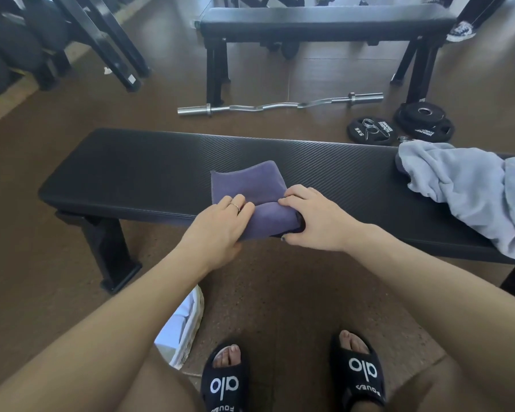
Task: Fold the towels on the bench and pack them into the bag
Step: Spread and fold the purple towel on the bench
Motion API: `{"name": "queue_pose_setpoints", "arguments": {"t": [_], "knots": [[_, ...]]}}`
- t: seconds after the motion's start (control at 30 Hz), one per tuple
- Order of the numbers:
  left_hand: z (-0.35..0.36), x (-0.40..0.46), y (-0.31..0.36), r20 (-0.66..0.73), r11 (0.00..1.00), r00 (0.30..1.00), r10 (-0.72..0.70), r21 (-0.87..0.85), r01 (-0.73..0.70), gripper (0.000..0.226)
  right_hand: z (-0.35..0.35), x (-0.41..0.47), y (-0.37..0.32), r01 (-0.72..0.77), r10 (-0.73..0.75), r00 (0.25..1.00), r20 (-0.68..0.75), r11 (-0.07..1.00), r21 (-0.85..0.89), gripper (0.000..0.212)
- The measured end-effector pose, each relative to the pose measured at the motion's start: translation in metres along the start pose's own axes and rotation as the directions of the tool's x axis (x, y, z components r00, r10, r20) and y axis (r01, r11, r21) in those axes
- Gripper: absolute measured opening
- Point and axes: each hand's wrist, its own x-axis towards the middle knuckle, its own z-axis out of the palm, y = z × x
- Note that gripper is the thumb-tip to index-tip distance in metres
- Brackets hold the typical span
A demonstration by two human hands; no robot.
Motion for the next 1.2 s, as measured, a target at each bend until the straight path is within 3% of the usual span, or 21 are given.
{"name": "queue_pose_setpoints", "arguments": {"t": [0.1, 0.17, 0.23, 0.3, 0.6, 0.73, 0.8, 0.9, 0.97, 1.03, 1.1, 1.2], "knots": [[-0.008, 0.001, -0.005, -0.06, 0.986, 0.997, -0.055, -0.159, 0.045, 0.028, 0.001, 0.006, 0.004, -0.039, 0.041, 0.999, -0.027, 0.998, 0.053, 0.04], [-0.012, 0.002, -0.01, -0.074, 0.923, 0.972, -0.222, -0.338, 0.185, 0.02, -0.004, 0.014, 0.004, -0.126, 0.134, 0.99, -0.032, 0.975, 0.185, 0.015], [-0.014, 0.003, -0.018, 0.024, 0.764, 0.925, -0.38, -0.555, 0.329, 0.014, -0.01, 0.02, 0.002, -0.243, 0.25, 0.968, 0.012, 0.929, 0.28, 0.027], [-0.01, 0.004, -0.024, 0.108, 0.632, 0.89, -0.443, -0.666, 0.396, 0.013, -0.013, 0.028, 0.002, -0.344, 0.347, 0.937, 0.049, 0.883, 0.319, 0.034], [0.013, 0.033, -0.033, 0.004, 0.655, 0.796, -0.606, -0.566, 0.501, 0.02, -0.001, 0.054, -0.006, -0.559, 0.569, 0.821, 0.055, 0.779, 0.285, 0.036], [0.007, 0.043, -0.03, -0.093, 0.741, 0.768, -0.633, -0.359, 0.567, 0.023, 0.002, 0.059, -0.01, -0.602, 0.625, 0.781, -0.017, 0.759, 0.249, 0.032], [0.002, 0.046, -0.03, -0.187, 0.839, 0.821, -0.539, -0.205, 0.504, 0.017, 0.007, 0.059, -0.013, -0.521, 0.572, 0.805, -0.16, 0.809, 0.272, 0.025], [-0.001, 0.048, -0.025, -0.168, 0.94, 0.927, -0.336, 0.002, 0.341, 0.023, 0.018, 0.056, -0.012, -0.221, 0.217, 0.899, -0.379, 0.975, 0.034, 0.021], [-0.003, 0.046, -0.021, -0.149, 0.955, 0.945, -0.292, -0.003, 0.295, 0.016, 0.021, 0.056, -0.009, -0.077, 0.041, 0.939, -0.342, 0.993, -0.093, 0.024], [-0.002, 0.04, -0.026, -0.2, 0.959, 0.939, -0.281, -0.077, 0.271, 0.008, 0.015, 0.055, -0.004, -0.064, 0.06, 0.955, -0.289, 0.998, -0.004, 0.027], [0.002, 0.031, -0.031, -0.157, 0.966, 0.959, -0.235, -0.143, 0.214, 0.023, 0.007, 0.053, 0.003, -0.084, 0.108, 0.971, -0.211, 0.989, 0.118, 0.035], [0.01, 0.023, -0.038, 0.023, 0.944, 0.972, -0.235, -0.234, 0.234, 0.048, -0.003, 0.051, 0.012, -0.1, 0.106, 0.993, -0.041, 0.987, 0.126, 0.058]]}}
